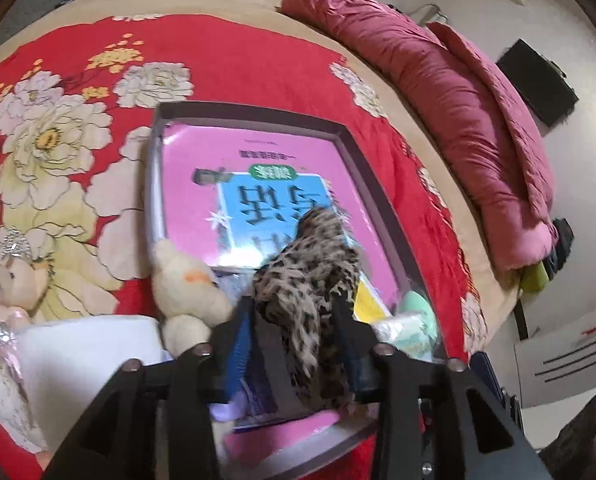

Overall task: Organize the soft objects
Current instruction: 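Open the left tool to release the leopard scarf onto the tray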

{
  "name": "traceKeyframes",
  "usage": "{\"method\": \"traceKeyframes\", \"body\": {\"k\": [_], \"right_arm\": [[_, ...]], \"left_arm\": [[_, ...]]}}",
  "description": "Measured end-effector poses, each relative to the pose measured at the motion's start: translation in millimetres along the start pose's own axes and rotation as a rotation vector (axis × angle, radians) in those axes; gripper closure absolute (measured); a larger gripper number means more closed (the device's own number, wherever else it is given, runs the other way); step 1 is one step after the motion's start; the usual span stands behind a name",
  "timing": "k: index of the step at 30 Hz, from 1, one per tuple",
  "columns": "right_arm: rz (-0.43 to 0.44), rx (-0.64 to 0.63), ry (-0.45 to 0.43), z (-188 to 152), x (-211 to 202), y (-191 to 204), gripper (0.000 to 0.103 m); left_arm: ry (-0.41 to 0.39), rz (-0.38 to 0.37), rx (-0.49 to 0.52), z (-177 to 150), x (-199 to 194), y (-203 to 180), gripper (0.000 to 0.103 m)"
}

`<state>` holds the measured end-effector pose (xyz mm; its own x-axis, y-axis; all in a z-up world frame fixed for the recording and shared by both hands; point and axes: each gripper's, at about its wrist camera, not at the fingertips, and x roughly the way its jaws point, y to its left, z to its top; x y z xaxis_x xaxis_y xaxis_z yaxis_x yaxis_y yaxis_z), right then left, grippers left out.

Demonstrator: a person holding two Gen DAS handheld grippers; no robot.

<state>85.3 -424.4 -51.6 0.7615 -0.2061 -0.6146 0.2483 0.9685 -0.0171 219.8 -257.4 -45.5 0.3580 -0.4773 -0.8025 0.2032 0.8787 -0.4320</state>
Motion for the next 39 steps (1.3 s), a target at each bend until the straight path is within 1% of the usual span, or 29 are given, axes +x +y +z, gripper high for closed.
{"method": "traceKeyframes", "body": {"k": [2,10,13,15,19,22,26,30,39], "right_arm": [[-0.003,0.003,-0.005,0,-1,-1,0.028],[-0.007,0.011,-0.002,1,-2,-2,0.028],[-0.008,0.010,-0.003,1,-2,-3,0.028],[-0.007,0.011,-0.003,1,-2,-3,0.028],[-0.012,0.017,-0.003,3,-3,-3,0.028],[-0.013,0.020,-0.006,3,-4,-3,0.028],[-0.012,0.018,-0.011,4,-7,-3,0.028],[-0.009,0.019,-0.017,5,-9,-3,0.027],[0.003,0.013,-0.019,7,-13,1,0.027]], "left_arm": [[0.001,-0.002,0.012,-2,-1,-4,0.052],[-0.010,-0.004,0.005,-3,-9,-1,0.052],[-0.020,0.008,0.022,-4,-13,-3,0.051],[-0.023,0.011,0.041,-6,-16,-6,0.046],[-0.029,0.010,0.089,-16,-22,-13,0.039],[-0.030,0.021,0.124,-23,-24,-19,0.039],[-0.034,0.022,0.136,-27,-29,-21,0.039],[-0.062,0.026,0.159,-30,-42,-23,0.038],[-0.109,0.072,0.192,-40,-70,-20,0.038]]}}
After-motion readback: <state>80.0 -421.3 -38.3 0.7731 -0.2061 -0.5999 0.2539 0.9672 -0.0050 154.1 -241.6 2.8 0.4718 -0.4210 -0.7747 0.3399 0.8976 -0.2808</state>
